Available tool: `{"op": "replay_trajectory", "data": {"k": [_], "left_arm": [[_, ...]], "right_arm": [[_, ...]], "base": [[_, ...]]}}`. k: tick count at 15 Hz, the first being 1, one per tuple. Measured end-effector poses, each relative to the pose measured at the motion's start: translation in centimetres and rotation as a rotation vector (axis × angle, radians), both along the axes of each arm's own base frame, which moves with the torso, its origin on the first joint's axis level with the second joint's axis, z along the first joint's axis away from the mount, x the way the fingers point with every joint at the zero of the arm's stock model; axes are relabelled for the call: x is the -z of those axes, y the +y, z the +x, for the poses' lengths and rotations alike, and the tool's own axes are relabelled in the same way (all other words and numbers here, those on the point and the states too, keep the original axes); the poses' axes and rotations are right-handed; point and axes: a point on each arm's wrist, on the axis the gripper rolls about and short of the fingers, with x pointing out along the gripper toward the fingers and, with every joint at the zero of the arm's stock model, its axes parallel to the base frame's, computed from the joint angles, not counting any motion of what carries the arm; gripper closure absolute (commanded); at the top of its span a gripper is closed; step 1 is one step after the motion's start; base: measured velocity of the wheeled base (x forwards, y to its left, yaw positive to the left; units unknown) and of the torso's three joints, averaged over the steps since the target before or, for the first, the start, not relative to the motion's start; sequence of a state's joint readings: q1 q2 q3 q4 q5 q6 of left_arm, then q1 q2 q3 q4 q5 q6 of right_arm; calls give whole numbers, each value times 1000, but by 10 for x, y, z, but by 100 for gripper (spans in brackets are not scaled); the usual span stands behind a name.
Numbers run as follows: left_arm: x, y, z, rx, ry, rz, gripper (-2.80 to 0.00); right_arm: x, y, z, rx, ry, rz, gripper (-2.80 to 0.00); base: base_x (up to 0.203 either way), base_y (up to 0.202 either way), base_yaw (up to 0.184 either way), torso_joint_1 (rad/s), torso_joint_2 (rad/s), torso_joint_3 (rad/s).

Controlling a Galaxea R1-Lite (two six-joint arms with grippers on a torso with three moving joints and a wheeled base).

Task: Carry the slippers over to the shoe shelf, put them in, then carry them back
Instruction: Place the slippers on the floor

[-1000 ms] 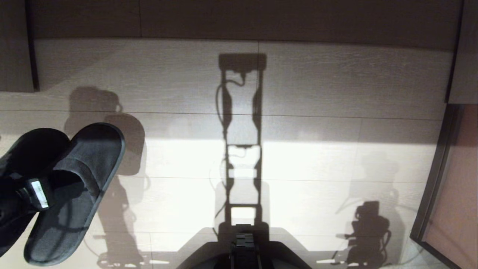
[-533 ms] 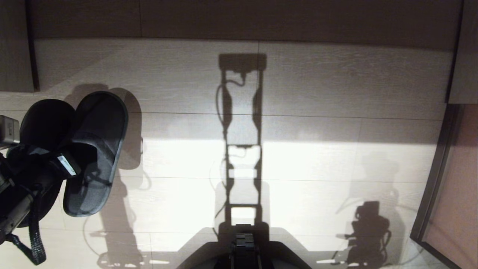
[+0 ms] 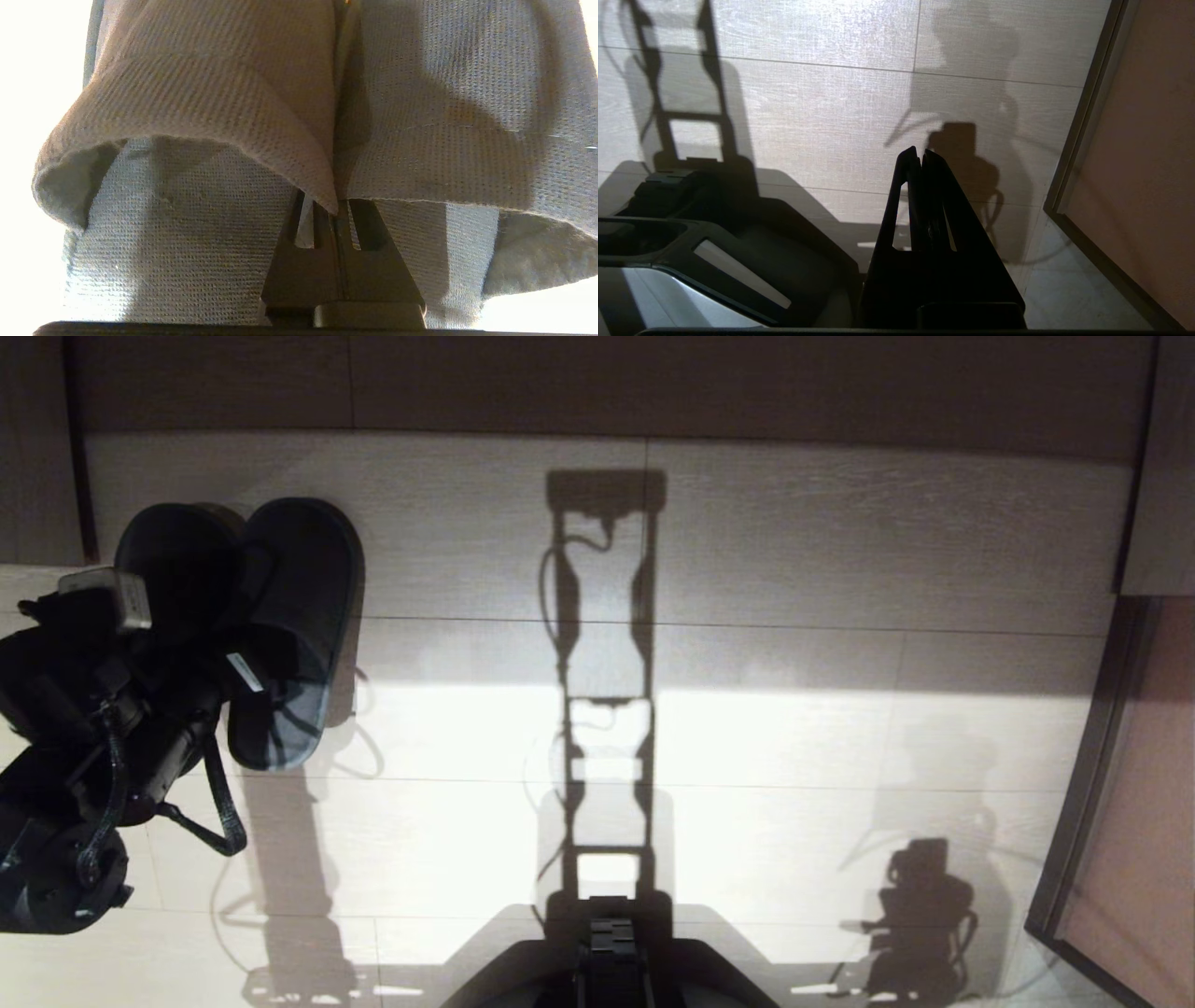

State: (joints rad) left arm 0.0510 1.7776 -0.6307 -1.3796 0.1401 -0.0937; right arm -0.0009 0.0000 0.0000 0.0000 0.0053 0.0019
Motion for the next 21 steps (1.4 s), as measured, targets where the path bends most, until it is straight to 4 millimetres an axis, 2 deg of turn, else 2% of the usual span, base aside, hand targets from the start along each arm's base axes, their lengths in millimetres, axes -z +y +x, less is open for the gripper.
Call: {"op": "replay_trajectory", "data": {"k": [8,12,16,21], "left_arm": [[-44,-2,57,46,-227,26,0],[-55,-2,78,48,-295,25,0],[-52,-2,86,50,-300,24,0],[-52,-2,87,50,-294,24,0]], "right_arm": [[0,0,0,0,0,0,0],[0,0,0,0,0,-1,0],[0,0,0,0,0,0,0],[0,0,0,0,0,-1,0]], "base": [[0,0,0,0,0,0],[0,0,0,0,0,0],[0,0,0,0,0,0],[0,0,0,0,0,0]]}}
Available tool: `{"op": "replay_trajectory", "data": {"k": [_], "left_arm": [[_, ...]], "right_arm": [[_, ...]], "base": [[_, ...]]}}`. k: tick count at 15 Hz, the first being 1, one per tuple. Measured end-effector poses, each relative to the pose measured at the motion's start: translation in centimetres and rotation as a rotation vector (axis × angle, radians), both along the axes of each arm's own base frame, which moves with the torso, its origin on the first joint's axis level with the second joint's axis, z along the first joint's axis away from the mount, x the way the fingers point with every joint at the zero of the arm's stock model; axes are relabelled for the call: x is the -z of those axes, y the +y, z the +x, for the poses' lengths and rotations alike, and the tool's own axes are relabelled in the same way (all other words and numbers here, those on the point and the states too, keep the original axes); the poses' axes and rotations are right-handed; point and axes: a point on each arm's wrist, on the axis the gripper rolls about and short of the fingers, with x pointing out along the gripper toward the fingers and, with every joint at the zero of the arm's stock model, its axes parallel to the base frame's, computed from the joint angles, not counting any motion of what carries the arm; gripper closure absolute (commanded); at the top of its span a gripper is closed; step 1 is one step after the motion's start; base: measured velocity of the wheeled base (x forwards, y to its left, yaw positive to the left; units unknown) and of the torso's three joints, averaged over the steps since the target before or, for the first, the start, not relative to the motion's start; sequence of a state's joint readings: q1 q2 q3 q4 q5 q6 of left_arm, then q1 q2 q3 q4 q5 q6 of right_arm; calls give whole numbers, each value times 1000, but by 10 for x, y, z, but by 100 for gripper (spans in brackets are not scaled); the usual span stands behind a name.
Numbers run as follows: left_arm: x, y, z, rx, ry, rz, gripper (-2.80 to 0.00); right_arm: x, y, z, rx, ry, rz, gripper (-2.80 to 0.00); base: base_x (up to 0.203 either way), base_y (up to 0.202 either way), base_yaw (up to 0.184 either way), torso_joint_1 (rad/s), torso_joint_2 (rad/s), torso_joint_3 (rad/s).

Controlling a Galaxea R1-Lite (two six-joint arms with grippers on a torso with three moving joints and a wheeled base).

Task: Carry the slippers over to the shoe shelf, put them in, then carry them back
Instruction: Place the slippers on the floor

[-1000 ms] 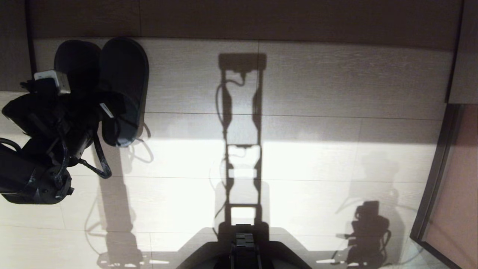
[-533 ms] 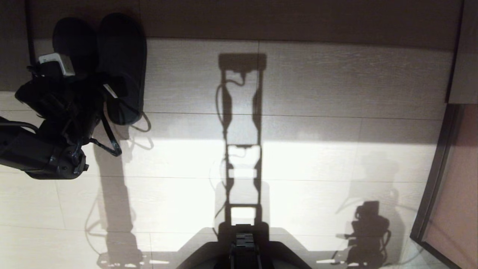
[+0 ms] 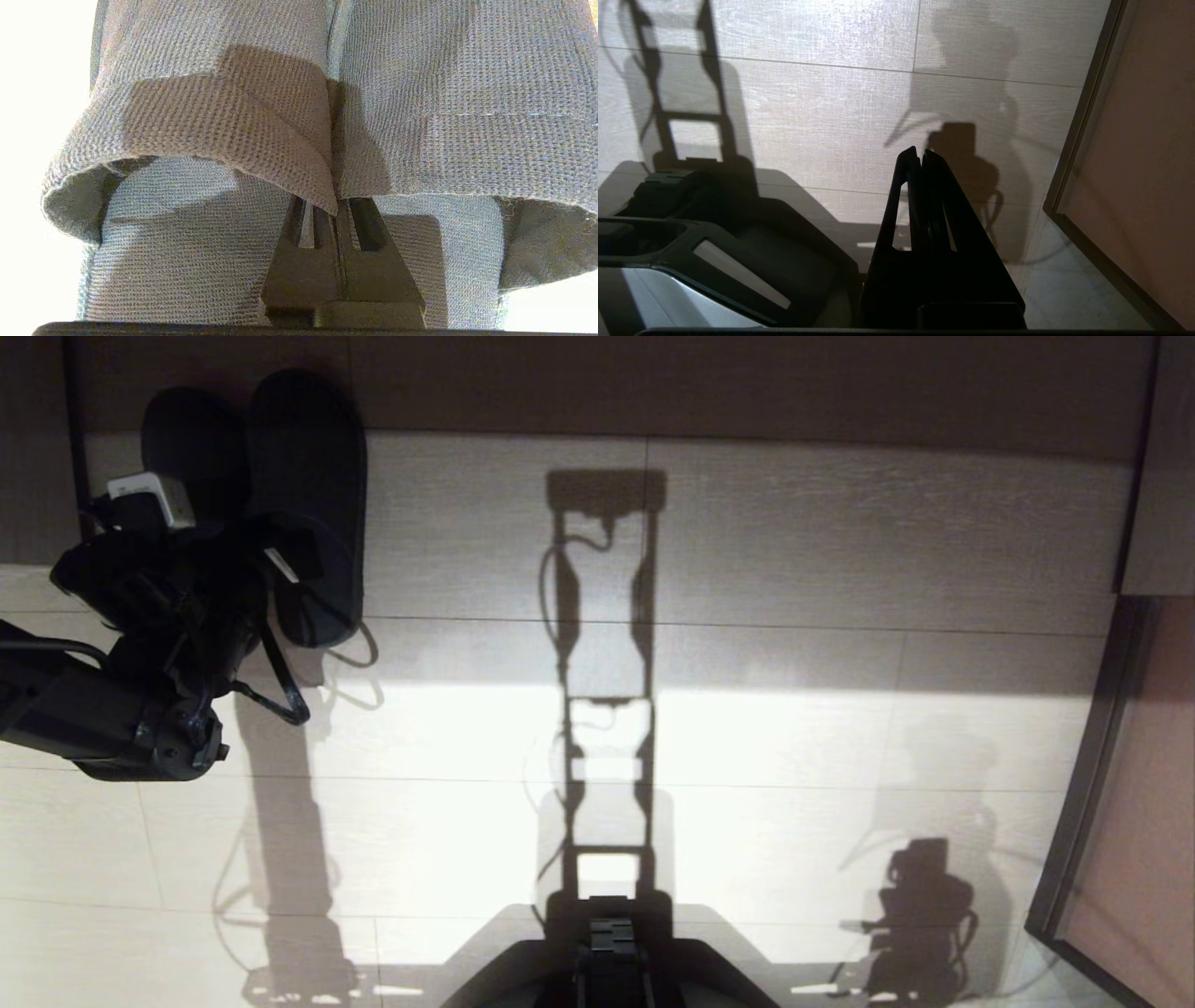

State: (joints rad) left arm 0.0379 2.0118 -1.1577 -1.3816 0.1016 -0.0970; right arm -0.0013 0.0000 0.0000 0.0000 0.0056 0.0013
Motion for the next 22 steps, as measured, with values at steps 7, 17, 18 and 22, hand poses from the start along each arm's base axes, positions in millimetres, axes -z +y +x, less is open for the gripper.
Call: {"op": "replay_trajectory", "data": {"k": [7,17,18,22], "left_arm": [[1,0,0,0,9,5,-280],[11,-2,-12,42,77,59,-280],[13,-3,-20,44,93,67,-280],[11,-4,-54,46,130,72,-280]], "right_arm": [[0,0,0,0,0,0,0],[0,0,0,-1,0,1,0],[0,0,0,-1,0,1,0],[0,0,0,0,0,1,0]], "base": [[0,0,0,0,0,0],[0,0,0,0,0,0],[0,0,0,0,0,0],[0,0,0,0,0,0]]}}
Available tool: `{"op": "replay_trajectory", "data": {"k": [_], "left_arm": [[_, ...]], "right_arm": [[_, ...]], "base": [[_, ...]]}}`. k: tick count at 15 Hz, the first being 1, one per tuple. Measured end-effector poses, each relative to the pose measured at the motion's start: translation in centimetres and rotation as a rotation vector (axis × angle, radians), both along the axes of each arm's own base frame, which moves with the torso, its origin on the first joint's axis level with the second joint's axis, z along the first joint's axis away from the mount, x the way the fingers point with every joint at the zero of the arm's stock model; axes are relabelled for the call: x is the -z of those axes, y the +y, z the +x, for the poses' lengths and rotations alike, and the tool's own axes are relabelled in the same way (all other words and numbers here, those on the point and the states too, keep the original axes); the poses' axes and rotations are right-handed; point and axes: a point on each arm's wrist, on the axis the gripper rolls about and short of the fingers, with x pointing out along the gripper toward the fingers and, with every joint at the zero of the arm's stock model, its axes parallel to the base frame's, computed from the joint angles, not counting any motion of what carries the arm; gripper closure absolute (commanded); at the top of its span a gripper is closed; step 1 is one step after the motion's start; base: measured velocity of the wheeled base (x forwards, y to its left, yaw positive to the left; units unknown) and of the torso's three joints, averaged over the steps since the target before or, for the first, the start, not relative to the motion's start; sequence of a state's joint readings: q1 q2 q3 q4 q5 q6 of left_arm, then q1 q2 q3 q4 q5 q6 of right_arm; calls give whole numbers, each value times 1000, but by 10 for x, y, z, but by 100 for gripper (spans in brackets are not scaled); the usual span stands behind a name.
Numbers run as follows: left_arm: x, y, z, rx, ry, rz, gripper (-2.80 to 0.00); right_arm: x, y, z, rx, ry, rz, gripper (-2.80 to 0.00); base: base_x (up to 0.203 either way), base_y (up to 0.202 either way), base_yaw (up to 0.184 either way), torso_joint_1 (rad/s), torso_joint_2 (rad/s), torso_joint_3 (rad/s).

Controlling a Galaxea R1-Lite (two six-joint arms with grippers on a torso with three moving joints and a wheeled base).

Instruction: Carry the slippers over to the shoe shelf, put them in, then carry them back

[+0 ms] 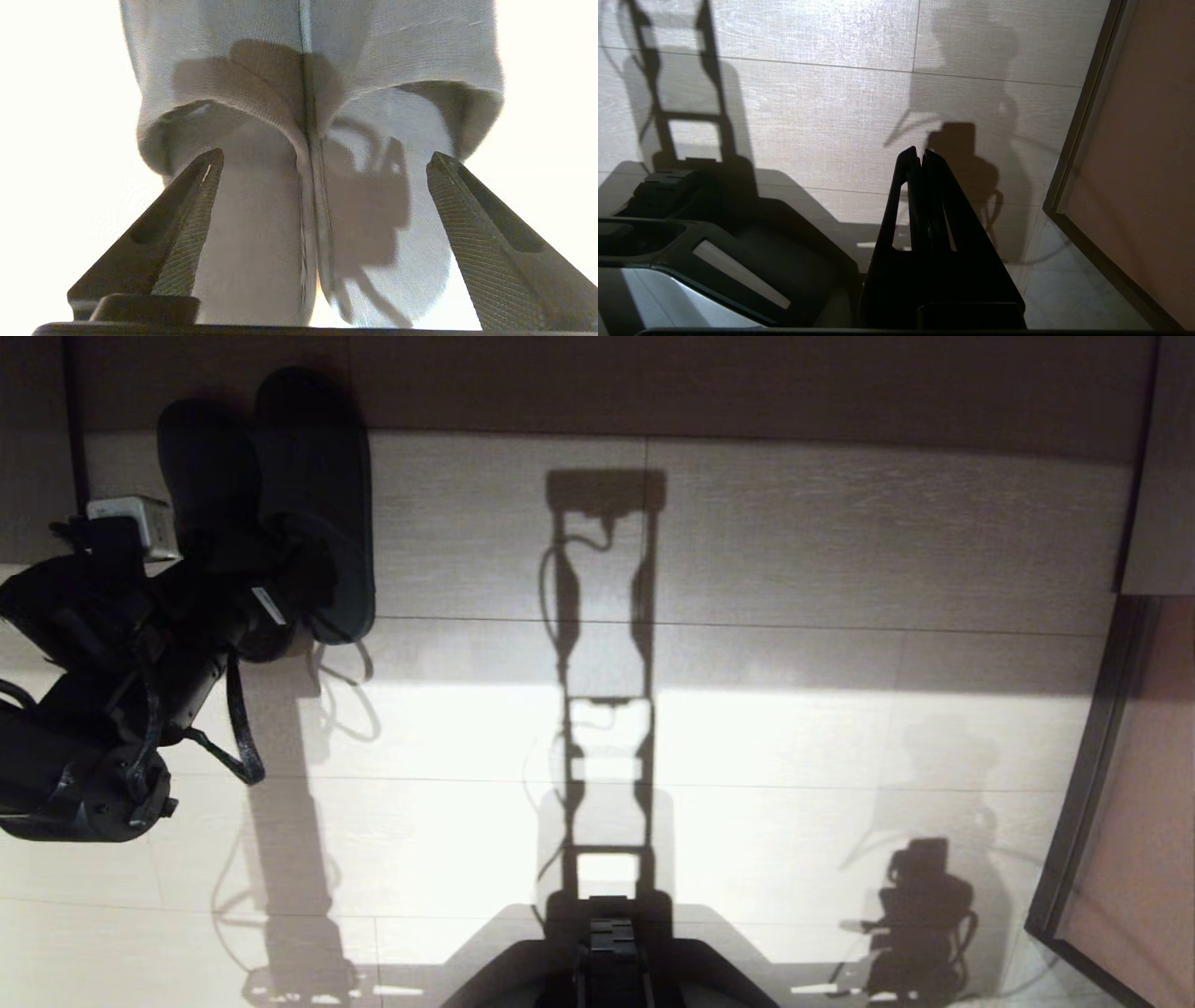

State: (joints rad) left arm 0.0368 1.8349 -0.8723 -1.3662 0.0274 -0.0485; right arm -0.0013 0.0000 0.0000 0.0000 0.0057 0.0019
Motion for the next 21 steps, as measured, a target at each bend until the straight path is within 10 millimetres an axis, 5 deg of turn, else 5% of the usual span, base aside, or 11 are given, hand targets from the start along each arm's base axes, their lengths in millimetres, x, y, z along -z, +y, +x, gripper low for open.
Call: {"op": "replay_trajectory", "data": {"k": [5,6,15,21], "left_arm": [[-12,-2,-57,-13,22,13,-280],[-11,-2,-69,-20,36,29,0],[46,-6,-194,-115,223,173,0],[69,-10,-250,-153,305,159,0]], "right_arm": [[0,0,0,0,0,0,0],[0,0,0,0,0,0,0],[0,0,0,1,0,0,0],[0,0,0,0,0,0,0]], "base": [[0,0,0,0,0,0],[0,0,0,0,0,0],[0,0,0,0,0,0],[0,0,0,0,0,0]]}}
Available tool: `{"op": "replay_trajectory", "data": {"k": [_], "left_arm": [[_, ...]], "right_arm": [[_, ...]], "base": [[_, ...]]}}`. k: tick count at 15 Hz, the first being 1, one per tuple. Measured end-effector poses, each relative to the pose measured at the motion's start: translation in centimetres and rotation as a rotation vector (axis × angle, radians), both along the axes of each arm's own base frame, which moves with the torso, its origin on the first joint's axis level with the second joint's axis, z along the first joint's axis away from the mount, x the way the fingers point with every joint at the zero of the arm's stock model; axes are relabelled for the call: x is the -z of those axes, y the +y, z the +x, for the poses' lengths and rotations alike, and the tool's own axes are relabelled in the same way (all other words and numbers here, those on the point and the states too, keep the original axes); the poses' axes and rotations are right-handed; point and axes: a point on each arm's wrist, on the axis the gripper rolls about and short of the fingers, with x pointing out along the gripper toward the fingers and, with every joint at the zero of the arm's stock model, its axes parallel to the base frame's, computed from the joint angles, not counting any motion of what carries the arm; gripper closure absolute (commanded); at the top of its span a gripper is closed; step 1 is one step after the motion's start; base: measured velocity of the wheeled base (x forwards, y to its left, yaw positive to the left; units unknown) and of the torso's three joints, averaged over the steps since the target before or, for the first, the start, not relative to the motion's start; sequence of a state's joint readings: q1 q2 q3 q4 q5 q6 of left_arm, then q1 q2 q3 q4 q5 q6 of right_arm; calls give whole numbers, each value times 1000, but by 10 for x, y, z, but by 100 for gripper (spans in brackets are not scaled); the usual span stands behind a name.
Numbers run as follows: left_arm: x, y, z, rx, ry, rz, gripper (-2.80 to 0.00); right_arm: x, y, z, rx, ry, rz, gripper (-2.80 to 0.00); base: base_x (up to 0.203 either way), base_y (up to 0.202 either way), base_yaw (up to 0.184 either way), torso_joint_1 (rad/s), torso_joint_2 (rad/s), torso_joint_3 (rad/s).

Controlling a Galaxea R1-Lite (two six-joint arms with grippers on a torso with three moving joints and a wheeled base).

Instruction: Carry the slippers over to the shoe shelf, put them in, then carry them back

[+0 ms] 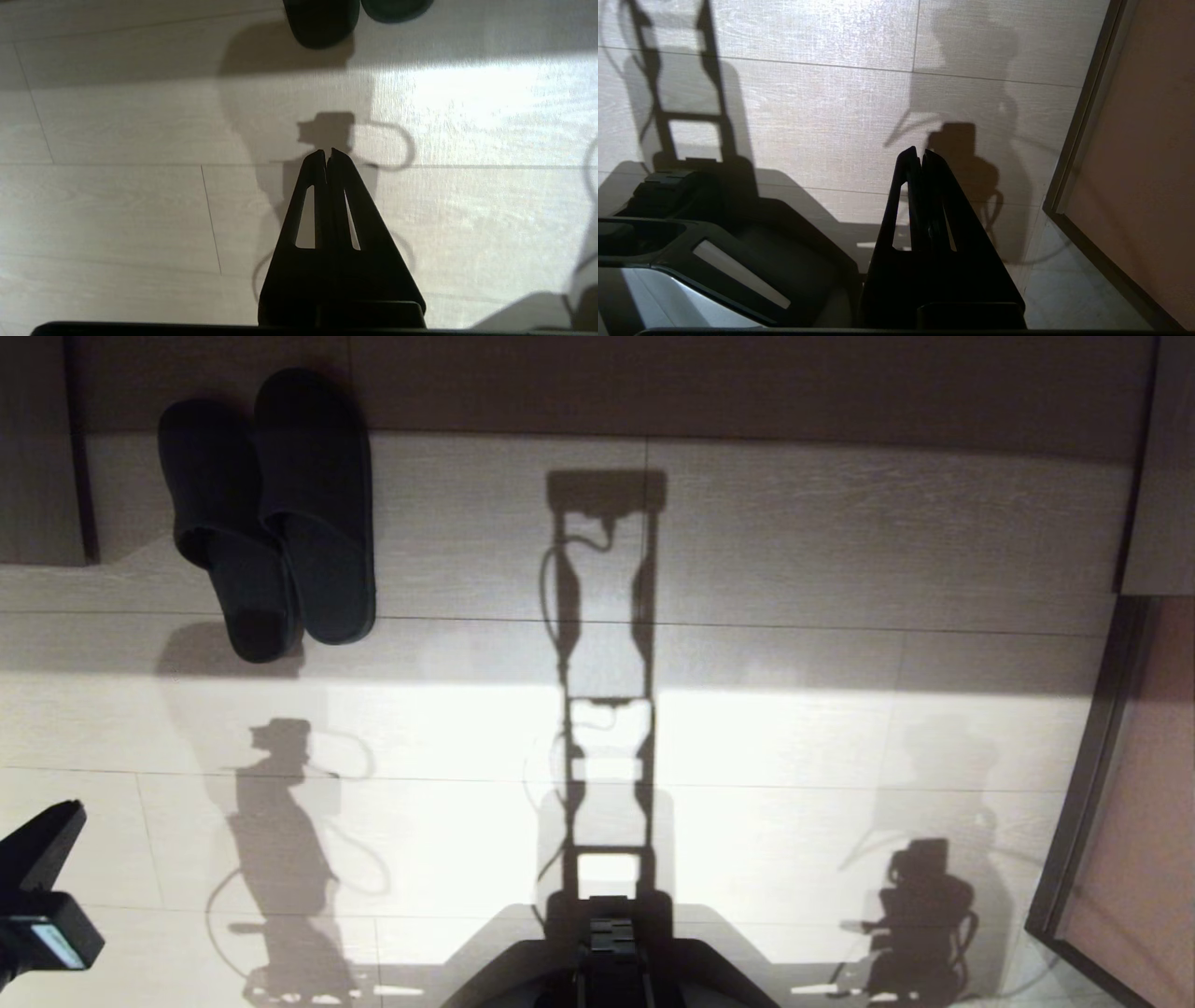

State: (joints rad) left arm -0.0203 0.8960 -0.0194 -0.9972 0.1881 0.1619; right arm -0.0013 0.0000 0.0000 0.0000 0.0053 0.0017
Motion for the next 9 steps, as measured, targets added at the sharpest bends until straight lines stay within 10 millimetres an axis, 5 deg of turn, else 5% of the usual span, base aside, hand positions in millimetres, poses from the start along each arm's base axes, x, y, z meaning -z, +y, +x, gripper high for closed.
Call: {"op": "replay_trajectory", "data": {"k": [9], "left_arm": [[51,-1,-87,93,32,-63,0]], "right_arm": [[0,0,0,0,0,0,0]], "base": [[0,0,0,0,0,0]]}}
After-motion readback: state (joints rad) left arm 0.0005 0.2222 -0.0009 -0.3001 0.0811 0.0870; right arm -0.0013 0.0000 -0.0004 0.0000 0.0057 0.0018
